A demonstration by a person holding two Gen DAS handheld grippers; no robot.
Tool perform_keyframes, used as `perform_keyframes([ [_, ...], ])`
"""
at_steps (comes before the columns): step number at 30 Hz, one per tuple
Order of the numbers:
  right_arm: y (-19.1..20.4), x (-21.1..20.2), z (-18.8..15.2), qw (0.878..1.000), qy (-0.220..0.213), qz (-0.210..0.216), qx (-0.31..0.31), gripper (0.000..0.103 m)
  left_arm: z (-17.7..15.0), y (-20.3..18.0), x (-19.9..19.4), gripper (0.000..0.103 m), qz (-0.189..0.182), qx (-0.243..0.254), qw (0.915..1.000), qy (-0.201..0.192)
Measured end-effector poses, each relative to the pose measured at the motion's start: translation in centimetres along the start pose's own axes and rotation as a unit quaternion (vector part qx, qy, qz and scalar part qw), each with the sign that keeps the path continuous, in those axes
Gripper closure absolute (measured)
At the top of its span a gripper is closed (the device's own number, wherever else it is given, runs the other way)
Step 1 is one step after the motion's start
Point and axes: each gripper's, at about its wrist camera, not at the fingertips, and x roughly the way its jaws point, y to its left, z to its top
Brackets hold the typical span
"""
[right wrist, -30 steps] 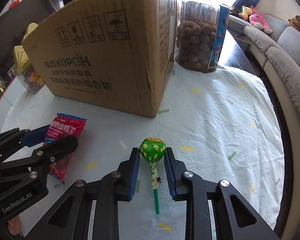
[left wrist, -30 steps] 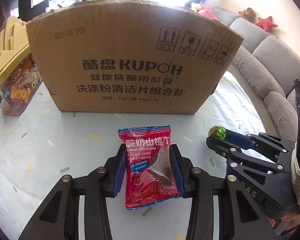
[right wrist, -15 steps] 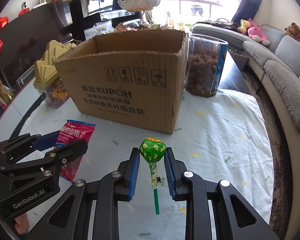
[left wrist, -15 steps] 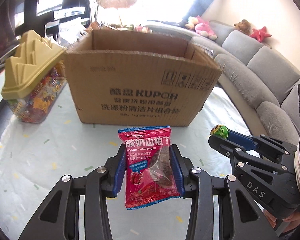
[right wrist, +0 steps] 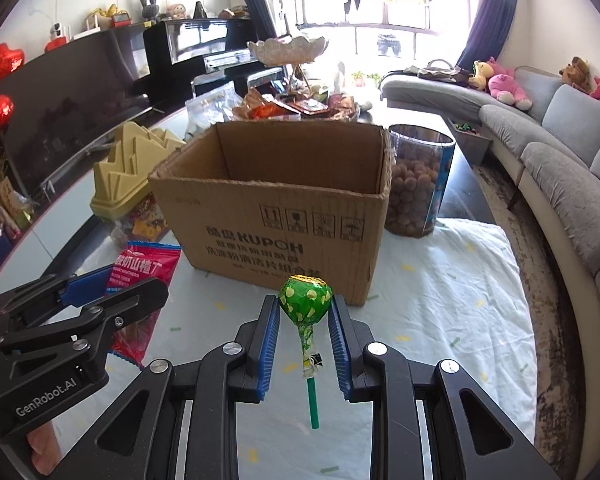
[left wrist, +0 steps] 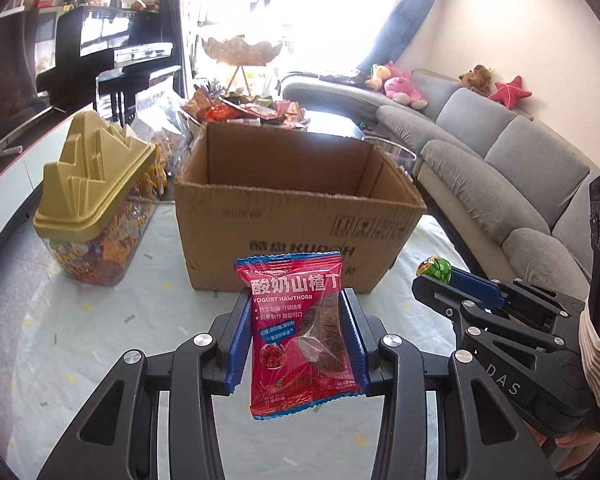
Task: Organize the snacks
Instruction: 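Carry the bag and lollipop over the box and open both grippers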
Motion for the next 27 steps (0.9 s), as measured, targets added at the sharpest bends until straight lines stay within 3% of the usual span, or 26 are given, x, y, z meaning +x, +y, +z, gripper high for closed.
perform_keyframes([
  [9,1.4,-1.4,2.6,1.0,-0.026,-0.007,-0.003,0.077,2.7,0.6,-1.3,0.061,0.0,0.012,0.9997,-0.022],
  [21,1.8,-1.0,6.5,0.999,-0.036,-0.005,0.003,0.077,7.1,1.3,-1.0,0.061,0.002,0.019,0.9995,-0.023],
  [27,1.8,-0.4,8.3,0.999,-0.035,-0.016,-0.004,0.077,9.1,2.0,0.9,0.062,0.003,0.01,0.9999,-0.006],
])
